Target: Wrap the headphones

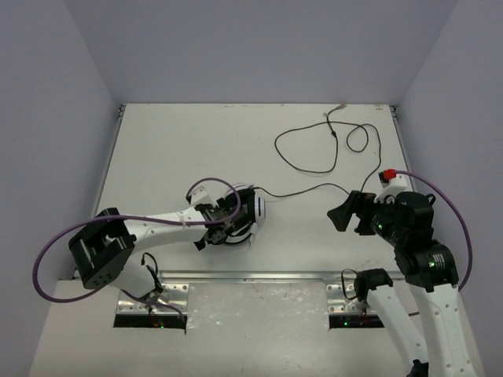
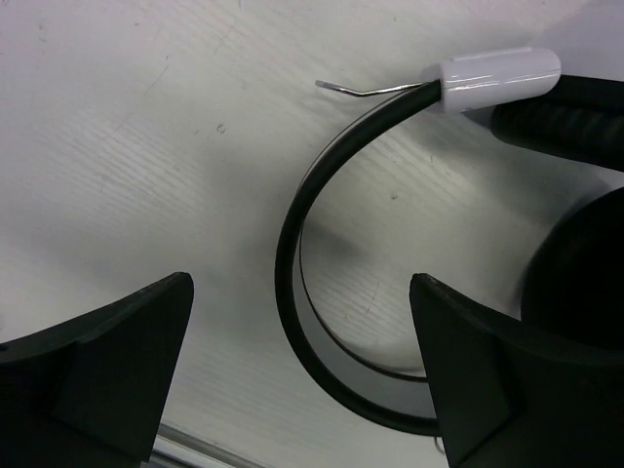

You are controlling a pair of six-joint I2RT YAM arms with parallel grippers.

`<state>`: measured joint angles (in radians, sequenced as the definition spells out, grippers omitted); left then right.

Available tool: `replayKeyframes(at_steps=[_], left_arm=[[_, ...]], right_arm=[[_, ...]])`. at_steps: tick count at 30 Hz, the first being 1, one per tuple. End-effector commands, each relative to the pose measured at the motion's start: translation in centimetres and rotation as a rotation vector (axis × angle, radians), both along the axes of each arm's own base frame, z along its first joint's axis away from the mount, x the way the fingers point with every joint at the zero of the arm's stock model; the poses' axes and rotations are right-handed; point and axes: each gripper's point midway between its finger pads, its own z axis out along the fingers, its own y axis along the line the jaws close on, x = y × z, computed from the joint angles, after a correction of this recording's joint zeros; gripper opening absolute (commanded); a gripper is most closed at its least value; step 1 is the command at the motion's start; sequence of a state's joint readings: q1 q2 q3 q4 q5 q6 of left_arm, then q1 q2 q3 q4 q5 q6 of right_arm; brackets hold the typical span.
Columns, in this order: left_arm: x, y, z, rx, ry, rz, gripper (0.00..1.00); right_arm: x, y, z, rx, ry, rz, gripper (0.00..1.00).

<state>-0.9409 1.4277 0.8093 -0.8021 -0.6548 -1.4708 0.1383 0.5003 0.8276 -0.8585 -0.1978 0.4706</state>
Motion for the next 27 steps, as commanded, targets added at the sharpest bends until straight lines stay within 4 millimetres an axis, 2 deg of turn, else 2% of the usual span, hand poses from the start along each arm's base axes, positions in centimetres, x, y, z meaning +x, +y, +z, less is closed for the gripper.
replayKeyframes(at_steps=[1,7,8,10,11,12,13,14,15,16,17,18,19,20,21,23,24,25,26,27], left_arm=[[1.0,-0.8,-0.9,-0.040,-0.054,0.062,0.90],[0.8,-1.7,-4.5,-0.030,0.007,0.046,0.54],[0.7,-2.0,-5.0,-0.040,0.015,0.041,0.41],[0.4,-2.0,-5.8,-0.026,0.043,0.036,0.28],[0.2,-2.0,-5.9,-0.025,0.050,0.030,0.13],[0.1,-1.9,-5.9,-0.020,0.053,0.025,0.06],[0.0,-2.0,-5.5,-0.029,0.047,0.021,0.00],[-0.1,-1.5,-4.9,-0.011,0.037,0.016,0.00],[-0.3,-1.4,-4.1,0.002,0.018,-0.001,0.00],[0.3,-1.1,-2.0,0.005,-0.048,0.000,0.00],[-0.2,0.1,-0.7,0.063,-0.049,-0.017,0.00],[0.7,-0.2,2.5,0.066,-0.130,-0.050,0.00],[0.9,0.0,4.2,0.087,-0.156,-0.071,0.00],[1.2,0.0,6.8,0.104,-0.180,-0.108,0.00],[1.5,0.3,9.1,0.157,-0.203,-0.213,0.00],[2.0,0.0,12.9,0.168,-0.246,-0.286,0.00],[1.9,0.6,14.6,0.209,-0.255,-0.354,0.00],[1.8,0.8,15.7,0.227,-0.261,-0.389,0.00],[1.9,0.7,17.5,0.226,-0.284,-0.425,0.00],[1.7,0.9,18.6,0.232,-0.292,-0.455,0.00]], right_arm=[[0.1,0.7,1.6,0.016,-0.065,0.051,0.99],[0.1,1.3,1.8,0.039,-0.070,0.077,0.99],[0.3,1.5,1.6,0.046,-0.069,0.080,0.99],[0.3,1.7,1.6,0.061,-0.064,0.086,0.99],[0.3,2.0,1.6,0.069,-0.065,0.100,0.99],[0.3,2.2,1.5,0.079,-0.058,0.107,0.99],[0.2,2.5,1.6,0.093,-0.058,0.123,0.99],[0.0,3.6,1.9,0.132,-0.070,0.183,0.99],[-0.3,4.2,2.2,0.166,-0.076,0.206,0.99],[-0.3,4.6,2.3,0.191,-0.086,0.224,0.99],[0.3,5.0,2.1,0.216,-0.115,0.230,0.99],[0.0,5.5,2.4,0.257,-0.139,0.243,0.99],[0.3,5.7,2.3,0.270,-0.163,0.251,0.99],[0.8,5.9,1.9,0.281,-0.194,0.265,0.99],[1.2,6.2,1.5,0.288,-0.232,0.286,0.99],[1.2,7.0,1.1,0.315,-0.257,0.341,0.99],[0.1,8.4,1.3,0.384,-0.242,0.436,0.99],[0.4,9.2,1.7,0.415,-0.323,0.505,0.99],[0.0,9.8,2.2,0.450,-0.357,0.564,0.99],[-0.4,10.2,2.7,0.481,-0.377,0.604,0.99]])
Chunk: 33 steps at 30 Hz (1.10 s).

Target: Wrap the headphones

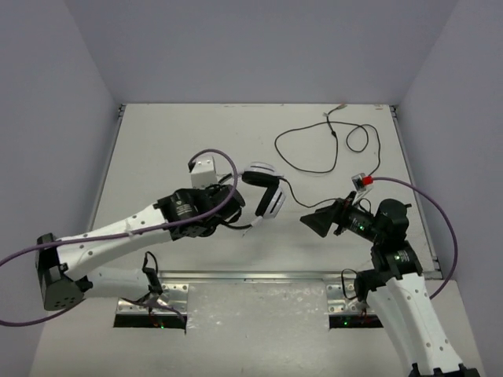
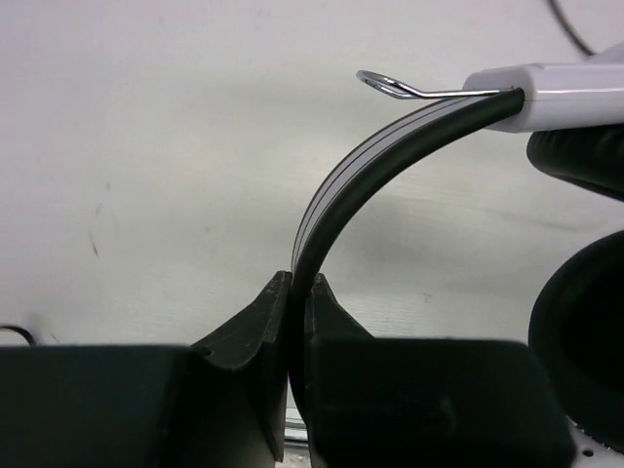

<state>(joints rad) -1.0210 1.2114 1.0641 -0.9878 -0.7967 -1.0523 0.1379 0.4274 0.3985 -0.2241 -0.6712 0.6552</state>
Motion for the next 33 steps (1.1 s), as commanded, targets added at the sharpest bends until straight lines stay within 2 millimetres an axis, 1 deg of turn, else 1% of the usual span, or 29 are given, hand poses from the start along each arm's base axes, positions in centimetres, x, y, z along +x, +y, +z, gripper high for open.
replayKeyframes(at_steps=[1,2,3,4,5,6,7,8,10,11,12,13,14,15,16,17,20,24,26,27,28,29,30,31,32,33], left_arm=[[0.3,2.2,7.5,0.116,-0.138,-0.167,0.00],[0.2,2.2,9.2,0.096,-0.172,-0.208,0.01],[-0.3,2.6,11.1,0.051,-0.222,-0.246,0.05],[-0.6,2.1,12.5,0.035,-0.251,-0.330,0.08],[-1.0,2.1,14.3,-0.009,-0.294,-0.361,0.09],[-1.7,2.8,16.1,-0.037,-0.348,-0.410,0.09],[-2.2,2.3,17.4,-0.085,-0.380,-0.460,0.05],[-2.5,2.5,18.2,-0.096,-0.398,-0.473,0.02],[-3.0,3.3,19.4,-0.091,-0.407,-0.484,0.01],[-2.9,3.2,19.4,-0.076,-0.397,-0.485,0.01],[-2.8,3.6,19.3,-0.058,-0.385,-0.463,0.00],[-2.7,3.9,19.9,-0.063,-0.392,-0.442,0.01],[-2.5,3.9,19.9,-0.054,-0.388,-0.432,0.00],[-2.4,4.0,20.0,-0.044,-0.385,-0.420,0.00],[-2.3,4.1,20.4,-0.050,-0.392,-0.410,0.00],[-2.2,3.9,20.5,-0.046,-0.387,-0.410,0.01],[-1.9,3.4,20.9,-0.050,-0.385,-0.409,0.00],[-2.0,2.2,21.7,-0.091,-0.390,-0.444,0.00],[-1.9,1.9,21.8,-0.103,-0.391,-0.441,0.00],[-1.8,1.8,21.9,-0.109,-0.394,-0.439,0.00],[-1.7,1.7,22.0,-0.113,-0.394,-0.435,0.00],[-1.7,1.6,22.0,-0.120,-0.396,-0.432,0.00],[-1.6,1.5,22.4,-0.131,-0.408,-0.425,0.01],[-1.5,1.5,22.5,-0.135,-0.413,-0.417,0.00],[-1.3,1.6,22.8,-0.142,-0.420,-0.398,0.00],[-1.3,1.7,23.3,-0.155,-0.431,-0.390,0.01]], right_arm=[[-0.9,2.5,5.7,0.138,-0.311,0.218,0.99],[-0.5,2.3,5.6,0.084,-0.385,0.217,0.99],[-0.2,2.2,5.4,0.043,-0.428,0.219,0.99],[-0.1,2.1,5.2,0.013,-0.445,0.224,0.99],[0.1,2.0,5.2,-0.014,-0.482,0.223,0.99],[0.0,2.1,5.5,-0.009,-0.505,0.233,0.99],[-0.7,2.4,6.2,-0.001,-0.571,0.271,0.99],[-1.0,2.6,6.7,0.012,-0.595,0.286,0.99],[-1.4,2.9,7.5,0.005,-0.647,0.319,0.99],[-1.7,3.5,7.5,0.008,-0.641,0.359,0.99],[-1.9,3.9,8.0,0.006,-0.645,0.382,0.99],[-2.1,4.2,8.1,0.003,-0.645,0.403,0.99],[-2.4,5.0,7.9,-0.006,-0.654,0.435,0.99],[-2.5,5.4,8.2,-0.013,-0.660,0.442,0.99],[-2.5,5.6,8.2,-0.031,-0.692,0.443,0.99],[-2.4,6.1,8.3,-0.036,-0.698,0.437,0.99],[-1.6,6.7,8.4,-0.056,-0.707,0.433,0.96],[0.2,7.2,8.0,-0.054,-0.737,0.393,0.95],[0.0,7.9,7.8,-0.040,-0.718,0.432,0.95],[-0.5,8.5,8.2,-0.020,-0.732,0.467,0.95],[-1.1,9.6,7.5,-0.009,-0.709,0.514,0.95],[-1.4,10.2,7.3,-0.008,-0.713,0.535,0.95],[-1.1,10.7,6.8,-0.024,-0.697,0.525,0.94],[-1.7,11.8,6.0,-0.039,-0.699,0.560,0.91],[-1.9,12.2,5.4,-0.048,-0.689,0.572,0.85],[-1.7,12.7,4.6,-0.059,-0.671,0.571,0.74]])
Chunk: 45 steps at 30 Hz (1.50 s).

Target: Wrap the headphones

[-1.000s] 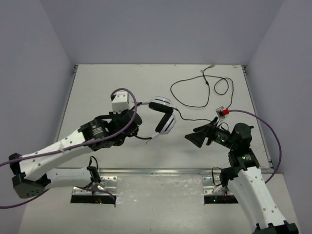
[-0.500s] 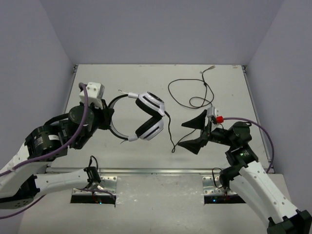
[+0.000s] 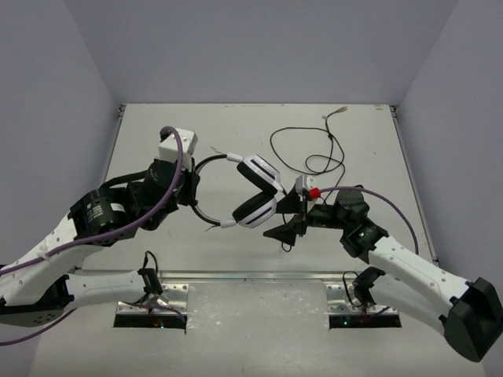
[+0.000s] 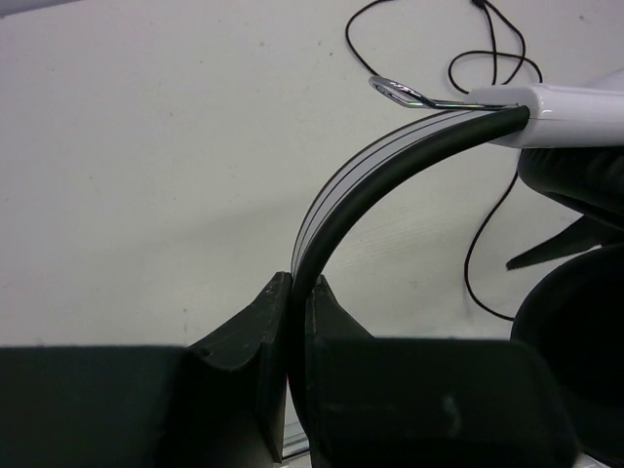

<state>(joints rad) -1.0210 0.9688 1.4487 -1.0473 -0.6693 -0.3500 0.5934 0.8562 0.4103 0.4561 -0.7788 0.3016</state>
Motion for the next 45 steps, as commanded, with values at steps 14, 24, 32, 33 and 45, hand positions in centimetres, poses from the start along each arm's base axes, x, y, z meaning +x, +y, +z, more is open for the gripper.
replayKeyframes(at_steps=[14,24,32,33,45], left_arm=[[2.8,8.0,9.4,-0.238,-0.372,0.565,0.00],[10.6,2.9,-2.3,0.261,-0.178,0.446,0.00],[15.4,-2.7,-8.8,0.456,-0.134,0.097,0.00],[16.2,-3.2,-10.5,0.492,-0.097,0.080,0.00],[8.7,-13.4,-14.2,0.194,-0.001,-0.673,0.02]], right_arm=[[-1.6,-0.6,-8.2,-0.016,0.115,-0.155,0.02],[4.3,-7.0,-3.2,-0.570,-0.138,-0.689,0.01],[5.4,-6.1,6.2,-0.773,-0.542,-0.701,0.01],[5.5,-5.9,6.3,-0.804,-0.579,-0.689,0.01],[4.0,-3.8,14.3,-0.464,-0.877,-0.636,0.01]])
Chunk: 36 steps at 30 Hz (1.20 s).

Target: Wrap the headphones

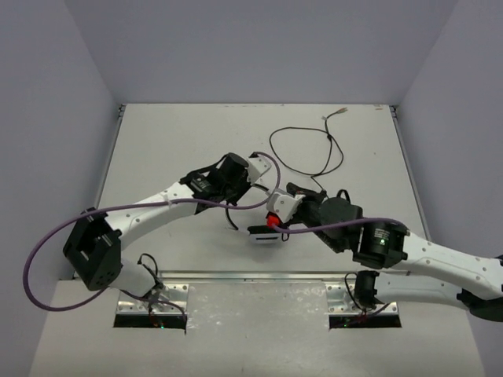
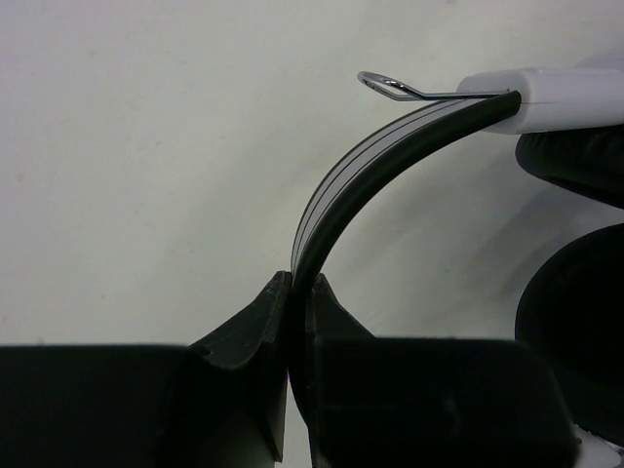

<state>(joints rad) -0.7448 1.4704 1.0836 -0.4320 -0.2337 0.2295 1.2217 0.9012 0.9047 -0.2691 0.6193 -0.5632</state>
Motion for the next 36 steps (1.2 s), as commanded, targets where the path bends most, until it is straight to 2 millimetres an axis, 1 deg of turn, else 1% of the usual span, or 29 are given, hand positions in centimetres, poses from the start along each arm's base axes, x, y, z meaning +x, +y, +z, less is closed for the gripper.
replayKeyframes(at_steps=[1,2,3,5,6,7,8,9,10,11,12,13,15,16,17,18,19,21,23,24,25,26,28,30,31,32,33,35,36], left_arm=[[-3.8,-6.6,7.3,-0.368,-0.057,-0.367,0.02],[-4.7,-7.0,8.2,-0.397,-0.067,-0.412,0.02],[-5.3,-7.4,8.3,-0.407,-0.063,-0.438,0.02],[-6.6,-8.2,8.9,-0.431,-0.059,-0.494,0.01],[-7.0,-8.4,9.2,-0.438,-0.060,-0.508,0.01],[-7.6,-8.7,9.5,-0.450,-0.058,-0.531,0.01],[-8.2,-8.8,10.2,-0.467,-0.068,-0.548,0.01],[-8.6,-8.9,10.6,-0.483,-0.078,-0.561,0.01],[-8.9,-8.9,11.1,-0.497,-0.092,-0.566,0.01],[-9.5,-8.7,12.4,-0.530,-0.121,-0.582,0.01],[-9.8,-8.7,13.0,-0.548,-0.138,-0.591,0.01],[-10.3,-8.3,14.3,-0.573,-0.170,-0.601,0.01],[-10.8,-8.1,15.2,-0.598,-0.197,-0.610,0.01],[-11.0,-7.8,16.0,-0.611,-0.219,-0.610,0.01],[-11.2,-7.7,16.2,-0.617,-0.224,-0.613,0.01],[-11.4,-7.7,16.5,-0.623,-0.228,-0.624,0.01],[-11.5,-7.4,17.0,-0.629,-0.243,-0.618,0.01],[-11.5,-6.9,17.4,-0.629,-0.260,-0.600,0.01],[-11.3,-6.6,17.7,-0.633,-0.279,-0.582,0.01],[-11.0,-6.3,18.0,-0.633,-0.293,-0.559,0.00],[-10.9,-6.0,18.3,-0.636,-0.306,-0.544,0.00],[-10.6,-5.7,18.2,-0.622,-0.309,-0.523,0.01],[-10.4,-5.7,17.8,-0.603,-0.301,-0.516,0.01],[-10.3,-5.6,17.1,-0.584,-0.282,-0.509,0.01],[-10.1,-5.9,16.5,-0.570,-0.264,-0.510,0.01],[-10.3,-6.0,16.3,-0.564,-0.246,-0.514,0.01],[-10.1,-6.2,15.7,-0.549,-0.229,-0.513,0.00],[-9.8,-6.2,15.9,-0.554,-0.232,-0.500,0.00],[-9.9,-6.1,16.4,-0.566,-0.246,-0.498,0.01]], right_arm=[[-1.6,0.2,7.2,0.249,-0.163,0.137,0.01],[-2.5,0.5,7.9,0.298,-0.157,0.198,0.01],[-2.8,0.7,7.9,0.307,-0.148,0.217,0.01],[-2.5,1.1,7.7,0.284,-0.137,0.212,0.01],[-1.8,1.5,6.9,0.245,-0.124,0.181,0.01],[-1.4,1.5,6.8,0.246,-0.104,0.161,0.01],[-0.2,0.9,6.3,0.243,-0.078,0.119,0.01],[0.1,1.2,6.1,0.256,-0.043,0.144,0.02],[1.8,-0.2,5.6,0.302,0.002,0.077,0.02],[1.9,-0.1,5.1,0.326,0.038,0.103,0.02],[2.4,-0.5,4.8,0.355,0.070,0.083,0.01],[3.1,-1.0,4.5,0.357,0.081,0.060,0.01],[3.5,-1.0,4.2,0.349,0.091,0.044,0.01],[3.9,-1.0,3.8,0.345,0.101,0.025,0.01],[4.1,-1.0,3.7,0.347,0.100,0.015,0.01],[4.5,-1.1,3.9,0.360,0.093,0.003,0.01],[5.2,-1.6,3.7,0.363,0.095,-0.031,0.01],[6.0,-2.3,3.6,0.380,0.104,-0.068,0.01],[6.4,-2.4,2.9,0.379,0.123,-0.082,0.01],[6.6,-2.6,2.8,0.383,0.122,-0.095,0.01],[7.0,-3.2,2.8,0.390,0.111,-0.127,0.01],[7.1,-3.3,2.8,0.409,0.102,-0.136,0.01],[7.2,-3.8,3.4,0.458,0.087,-0.154,0.01],[7.5,-4.5,4.6,0.504,0.064,-0.189,0.01],[7.6,-4.6,5.1,0.512,0.060,-0.194,0.01],[7.7,-4.6,6.1,0.518,0.054,-0.197,0.01],[7.7,-4.5,6.6,0.519,0.053,-0.194,0.01],[7.9,-4.4,7.0,0.499,0.055,-0.194,0.01],[8.1,-4.5,6.9,0.488,0.052,-0.204,0.01]])
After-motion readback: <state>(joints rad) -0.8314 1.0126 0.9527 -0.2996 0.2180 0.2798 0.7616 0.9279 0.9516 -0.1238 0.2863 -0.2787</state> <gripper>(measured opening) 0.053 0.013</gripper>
